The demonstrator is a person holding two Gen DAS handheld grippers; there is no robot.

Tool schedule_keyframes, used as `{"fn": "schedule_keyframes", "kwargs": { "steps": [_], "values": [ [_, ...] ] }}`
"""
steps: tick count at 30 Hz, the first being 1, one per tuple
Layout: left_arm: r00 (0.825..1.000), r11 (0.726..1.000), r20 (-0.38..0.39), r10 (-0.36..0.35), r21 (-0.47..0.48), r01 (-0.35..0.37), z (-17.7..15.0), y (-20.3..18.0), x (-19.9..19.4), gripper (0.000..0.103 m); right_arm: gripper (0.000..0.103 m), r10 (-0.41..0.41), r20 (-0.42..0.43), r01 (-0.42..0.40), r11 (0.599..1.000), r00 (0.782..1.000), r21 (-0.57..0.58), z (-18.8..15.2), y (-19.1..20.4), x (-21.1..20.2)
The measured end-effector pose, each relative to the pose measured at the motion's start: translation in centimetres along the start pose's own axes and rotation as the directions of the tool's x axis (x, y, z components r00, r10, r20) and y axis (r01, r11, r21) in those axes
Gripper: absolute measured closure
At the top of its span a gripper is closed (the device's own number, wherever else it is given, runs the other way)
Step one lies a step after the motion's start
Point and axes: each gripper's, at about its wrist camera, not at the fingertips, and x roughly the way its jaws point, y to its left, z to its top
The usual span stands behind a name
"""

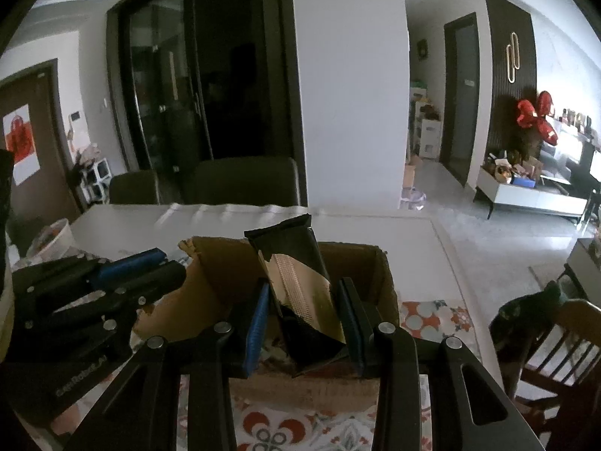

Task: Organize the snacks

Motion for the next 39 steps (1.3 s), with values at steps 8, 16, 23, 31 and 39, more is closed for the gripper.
{"fn": "schedule_keyframes", "kwargs": {
  "steps": [8, 16, 23, 31, 39],
  "values": [
    [0.995, 0.995, 0.026, 0.099, -0.011, -0.098, -0.4, 0.7, -0.4, 0.05, 0.053, -0.023, -0.034, 0.024, 0.999, 0.999, 0.03, -0.3, -0.4, 1.6],
    [0.984, 0.987, 0.081, 0.159, -0.006, -0.159, -2.2, 0.4, -3.2, 0.044, 0.044, -0.046, -0.003, 0.046, 0.998, 0.999, 0.035, -2.0, 0.4, -1.2],
    [0.975, 0.982, 0.12, 0.187, 0.008, -0.189, -4.7, -0.5, -7.1, 0.038, 0.044, -0.073, 0.021, 0.072, 0.997, 0.997, 0.029, -4.1, 1.4, -5.0],
    [0.973, 0.982, 0.135, 0.186, -0.006, -0.187, -7.4, -1.5, -12.5, 0.03, 0.033, -0.121, 0.064, 0.12, 0.993, 0.991, 0.012, -6.3, 3.2, -10.5],
    [0.96, 0.975, 0.175, 0.218, -0.011, -0.22, -10.1, -2.7, -17.6, 0.008, 0.023, -0.147, 0.109, 0.148, 0.989, 0.983, -0.002, -8.7, 5.3, -15.7]
  ]
}}
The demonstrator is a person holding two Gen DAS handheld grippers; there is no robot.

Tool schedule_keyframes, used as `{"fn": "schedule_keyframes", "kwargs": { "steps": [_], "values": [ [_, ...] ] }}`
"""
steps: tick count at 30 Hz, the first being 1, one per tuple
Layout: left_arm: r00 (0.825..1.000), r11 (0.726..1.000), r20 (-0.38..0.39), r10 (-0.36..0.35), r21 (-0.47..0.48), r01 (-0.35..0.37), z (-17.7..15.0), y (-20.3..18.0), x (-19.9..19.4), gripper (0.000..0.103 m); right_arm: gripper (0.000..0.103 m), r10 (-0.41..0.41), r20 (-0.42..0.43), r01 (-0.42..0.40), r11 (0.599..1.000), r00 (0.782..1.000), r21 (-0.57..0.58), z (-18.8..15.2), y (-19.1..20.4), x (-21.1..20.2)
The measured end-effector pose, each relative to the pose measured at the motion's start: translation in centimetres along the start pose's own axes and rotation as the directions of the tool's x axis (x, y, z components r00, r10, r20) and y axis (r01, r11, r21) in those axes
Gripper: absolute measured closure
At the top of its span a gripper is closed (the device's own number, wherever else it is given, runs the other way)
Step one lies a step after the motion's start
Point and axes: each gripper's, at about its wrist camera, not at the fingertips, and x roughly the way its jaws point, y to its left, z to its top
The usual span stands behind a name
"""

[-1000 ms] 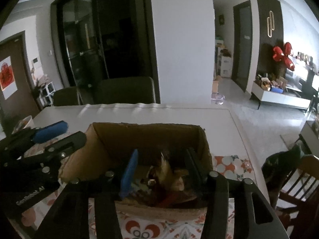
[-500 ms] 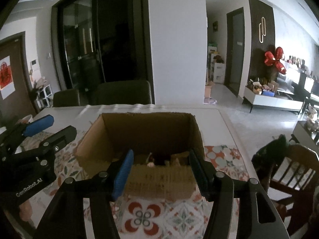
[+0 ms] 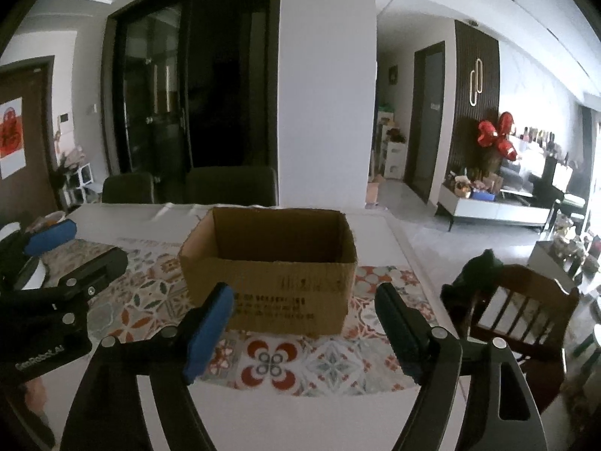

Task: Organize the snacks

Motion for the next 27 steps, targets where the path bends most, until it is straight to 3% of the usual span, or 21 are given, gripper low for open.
{"fn": "schedule_keyframes", "kwargs": {
  "steps": [5, 13, 15, 27],
  "values": [
    [1.0, 1.0, 0.016, 0.01, -0.013, -0.01, -0.8, 0.2, -3.0, 0.001, 0.019, -0.004, 0.012, 0.004, 1.0, 1.0, 0.01, -1.3, 0.4, -2.9],
    [0.996, 0.998, 0.053, 0.069, -0.009, -0.069, -2.1, 0.8, -7.2, 0.0, 0.018, -0.013, 0.047, 0.013, 1.0, 0.999, -0.013, -2.5, 1.4, -7.1],
    [0.995, 0.997, 0.059, 0.079, -0.01, -0.079, -2.4, 0.9, -7.8, 0.0, 0.013, -0.015, 0.058, 0.016, 1.0, 0.998, -0.012, -2.9, 1.7, -8.0],
    [0.994, 0.996, 0.064, 0.092, -0.002, -0.092, -3.7, 0.4, -10.3, 0.0, 0.013, 0.0, 0.067, -0.001, 1.0, 0.998, 0.015, -4.4, 1.9, -10.5]
  ]
}}
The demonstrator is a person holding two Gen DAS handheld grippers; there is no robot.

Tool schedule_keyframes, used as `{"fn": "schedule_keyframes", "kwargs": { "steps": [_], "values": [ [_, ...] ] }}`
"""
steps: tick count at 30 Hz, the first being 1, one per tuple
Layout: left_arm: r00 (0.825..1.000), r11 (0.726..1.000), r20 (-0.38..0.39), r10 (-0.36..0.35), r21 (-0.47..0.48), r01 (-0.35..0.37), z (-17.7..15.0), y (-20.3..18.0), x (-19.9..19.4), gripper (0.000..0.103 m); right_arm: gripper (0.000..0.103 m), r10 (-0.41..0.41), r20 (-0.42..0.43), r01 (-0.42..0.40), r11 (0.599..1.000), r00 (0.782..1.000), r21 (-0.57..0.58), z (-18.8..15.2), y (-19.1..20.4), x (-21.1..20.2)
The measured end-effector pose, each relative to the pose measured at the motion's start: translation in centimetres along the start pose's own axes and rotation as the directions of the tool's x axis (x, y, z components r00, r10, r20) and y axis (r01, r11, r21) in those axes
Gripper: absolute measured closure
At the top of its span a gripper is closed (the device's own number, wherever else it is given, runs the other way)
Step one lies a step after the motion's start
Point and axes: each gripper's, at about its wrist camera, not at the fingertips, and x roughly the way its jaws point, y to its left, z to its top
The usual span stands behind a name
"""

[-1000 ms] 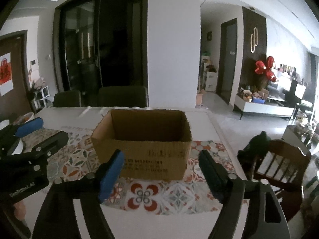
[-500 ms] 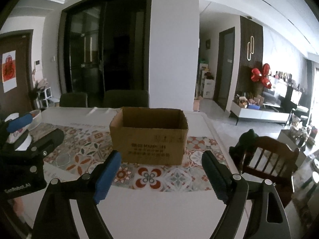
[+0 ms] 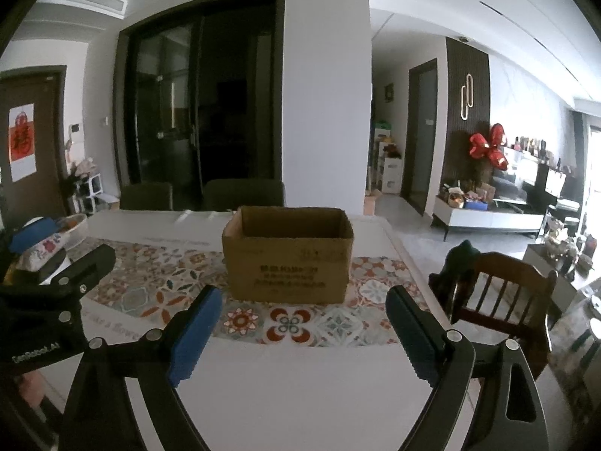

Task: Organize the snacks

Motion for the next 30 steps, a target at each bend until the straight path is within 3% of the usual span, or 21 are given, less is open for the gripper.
{"fn": "schedule_keyframes", "kwargs": {
  "steps": [30],
  "values": [
    [1.0, 1.0, 0.014, 0.001, -0.013, 0.0, -0.1, 0.0, -1.1, 0.0, 0.013, -0.003, 0.025, 0.003, 1.0, 1.0, 0.011, -0.1, -0.1, -1.5]
  ]
}}
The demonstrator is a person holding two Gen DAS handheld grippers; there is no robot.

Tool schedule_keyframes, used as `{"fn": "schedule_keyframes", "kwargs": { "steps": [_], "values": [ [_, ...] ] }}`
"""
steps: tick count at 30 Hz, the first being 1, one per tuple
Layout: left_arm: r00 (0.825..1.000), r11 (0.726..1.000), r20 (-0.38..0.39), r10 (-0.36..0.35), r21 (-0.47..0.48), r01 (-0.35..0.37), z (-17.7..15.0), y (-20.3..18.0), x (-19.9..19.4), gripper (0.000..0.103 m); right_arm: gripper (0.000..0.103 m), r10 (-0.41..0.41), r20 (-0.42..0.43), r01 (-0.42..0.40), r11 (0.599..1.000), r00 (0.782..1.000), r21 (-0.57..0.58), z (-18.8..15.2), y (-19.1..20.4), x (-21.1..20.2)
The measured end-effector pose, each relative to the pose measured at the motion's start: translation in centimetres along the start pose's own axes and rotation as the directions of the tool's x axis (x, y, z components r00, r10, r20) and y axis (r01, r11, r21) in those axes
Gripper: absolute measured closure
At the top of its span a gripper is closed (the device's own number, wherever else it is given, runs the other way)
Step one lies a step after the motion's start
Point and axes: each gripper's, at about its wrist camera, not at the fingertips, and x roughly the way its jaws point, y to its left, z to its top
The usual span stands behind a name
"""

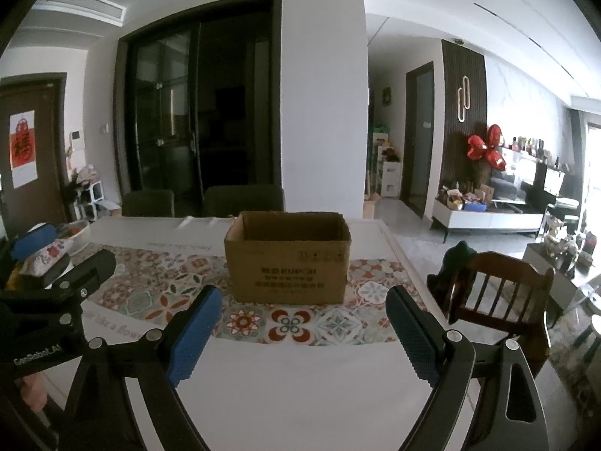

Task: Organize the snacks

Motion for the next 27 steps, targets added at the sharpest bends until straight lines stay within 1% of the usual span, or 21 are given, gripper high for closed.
{"fn": "schedule_keyframes", "kwargs": {
  "steps": [27],
  "values": [
    [1.0, 1.0, -0.011, 0.008, -0.014, -0.008, -0.13, 0.54, 0.2, 0.0, 0.013, 0.0, -0.001, 0.0, 1.0, 1.0, -0.003, -0.01, 0.18, -0.04]
  ]
}}
